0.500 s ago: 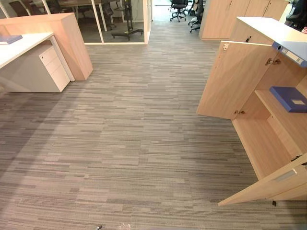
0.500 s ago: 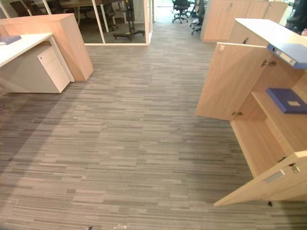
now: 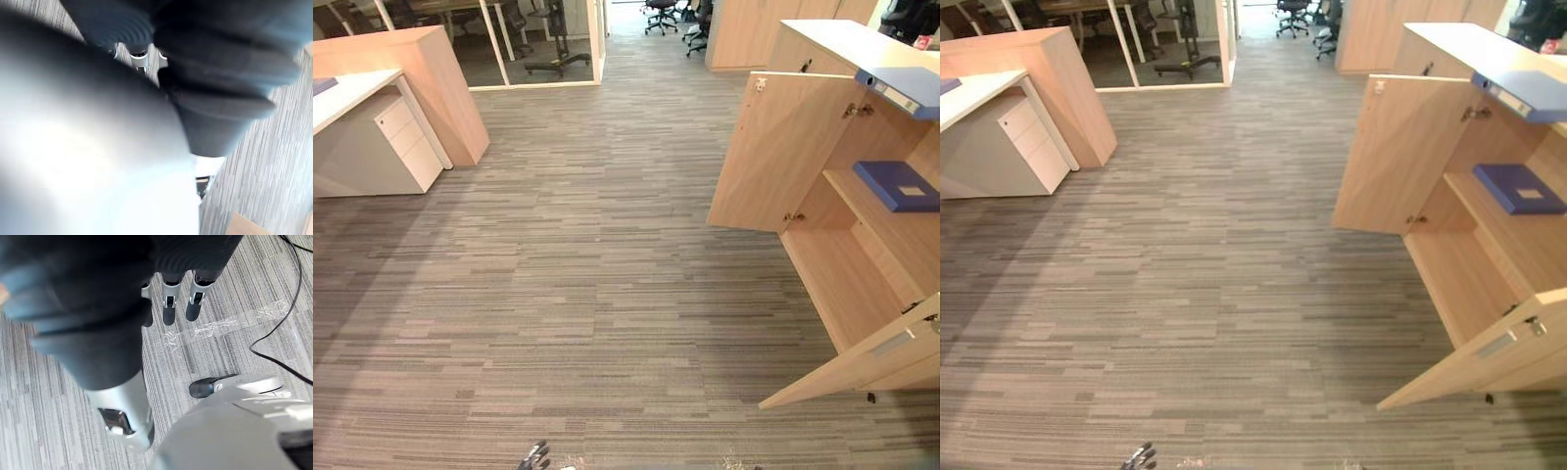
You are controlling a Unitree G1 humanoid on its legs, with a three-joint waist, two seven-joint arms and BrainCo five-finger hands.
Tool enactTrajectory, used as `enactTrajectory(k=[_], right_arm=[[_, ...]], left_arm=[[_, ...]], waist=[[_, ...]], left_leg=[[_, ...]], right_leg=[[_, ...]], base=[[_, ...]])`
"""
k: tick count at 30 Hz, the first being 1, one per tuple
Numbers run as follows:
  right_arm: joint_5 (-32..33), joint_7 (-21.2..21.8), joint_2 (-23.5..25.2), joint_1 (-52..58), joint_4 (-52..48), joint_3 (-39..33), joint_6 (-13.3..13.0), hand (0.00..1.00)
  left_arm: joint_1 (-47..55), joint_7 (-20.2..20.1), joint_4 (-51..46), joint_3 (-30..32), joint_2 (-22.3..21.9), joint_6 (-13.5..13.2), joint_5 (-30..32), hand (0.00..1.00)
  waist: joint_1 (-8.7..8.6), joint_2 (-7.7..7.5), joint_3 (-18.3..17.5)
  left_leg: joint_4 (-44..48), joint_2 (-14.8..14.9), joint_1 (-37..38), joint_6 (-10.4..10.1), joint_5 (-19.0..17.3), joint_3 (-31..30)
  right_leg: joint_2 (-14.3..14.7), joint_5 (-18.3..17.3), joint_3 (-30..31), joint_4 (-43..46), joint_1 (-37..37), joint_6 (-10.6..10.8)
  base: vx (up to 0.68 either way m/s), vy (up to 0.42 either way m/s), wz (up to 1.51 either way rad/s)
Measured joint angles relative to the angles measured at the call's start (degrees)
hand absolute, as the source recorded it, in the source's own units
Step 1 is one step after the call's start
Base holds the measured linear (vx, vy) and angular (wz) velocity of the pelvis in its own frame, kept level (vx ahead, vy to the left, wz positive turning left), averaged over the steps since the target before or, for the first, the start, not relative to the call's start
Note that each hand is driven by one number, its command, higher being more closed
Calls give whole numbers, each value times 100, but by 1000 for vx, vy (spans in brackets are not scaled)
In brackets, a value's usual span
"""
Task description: Walk over to the cabinet, pick up the folder, carry it to the office cabinet, place the folder inside the office cabinet, then close the office cabinet door
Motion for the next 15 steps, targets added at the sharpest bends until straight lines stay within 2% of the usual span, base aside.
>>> enactTrajectory(k=[2,3,5,6,7,8,9,12,14,15], right_arm=[[1,-2,-33,-53,-45,-1,45,0],[2,-5,-29,-75,-156,-1,50,0],[23,-9,-18,-72,-336,-2,63,0],[23,-9,-19,-92,-448,-1,66,0],[29,-16,-19,-114,-654,0,59,0],[30,-19,-18,-108,-755,6,56,0],[35,-19,-13,-112,-779,8,52,0],[96,-21,23,-100,-772,50,50,0],[242,-25,26,-51,-776,177,49,0],[267,-29,85,-32,-775,177,49,0]], left_arm=[[-18,0,-88,-11,-104,34,156,0],[-34,3,-115,-26,-100,58,241,0],[-76,5,-258,-20,-87,118,411,0],[-87,2,-337,-14,-80,133,509,0],[-91,1,-395,-7,-83,153,625,0],[-94,2,-413,-5,-85,174,670,0],[-93,3,-455,-1,-85,192,738,0],[-111,14,-573,25,-80,226,831,0],[-157,26,-631,35,-75,226,836,0],[-230,30,-650,41,-38,226,836,0]], waist=[[10,61,75],[9,59,133],[38,0,226],[79,-37,278],[96,-64,317],[87,-69,320],[93,-78,322],[52,-98,466],[39,-144,521],[41,-249,557]], left_leg=[[134,-7,-47,37,-73,71],[226,-41,-36,90,-140,114],[278,-156,69,130,-208,219],[281,-218,131,184,-250,305],[314,-299,220,208,-334,392],[369,-316,269,206,-430,406],[423,-306,309,238,-534,412],[558,-100,496,187,-716,393],[649,181,558,-30,-902,393],[651,277,592,-172,-989,394]], right_leg=[[-18,-257,60,580,-277,33],[-73,-578,59,1206,-521,176],[-255,-982,-102,2288,-936,411],[-400,-1107,-301,3004,-1247,348],[-693,-1181,-659,4077,-1677,195],[-893,-1220,-809,4523,-1868,53],[-1062,-1227,-887,4777,-2023,51],[-1252,-1354,-1086,4630,-2123,236],[-1178,-1332,-1312,3842,-2117,274],[-1165,-1253,-1457,3176,-2103,280]], base=[[7,19,-16],[12,26,-13],[4,27,-19],[-23,43,-34],[-31,42,-30],[-3,36,-23],[39,3,-14],[97,-103,-5],[192,-254,-6],[244,-294,-5]])
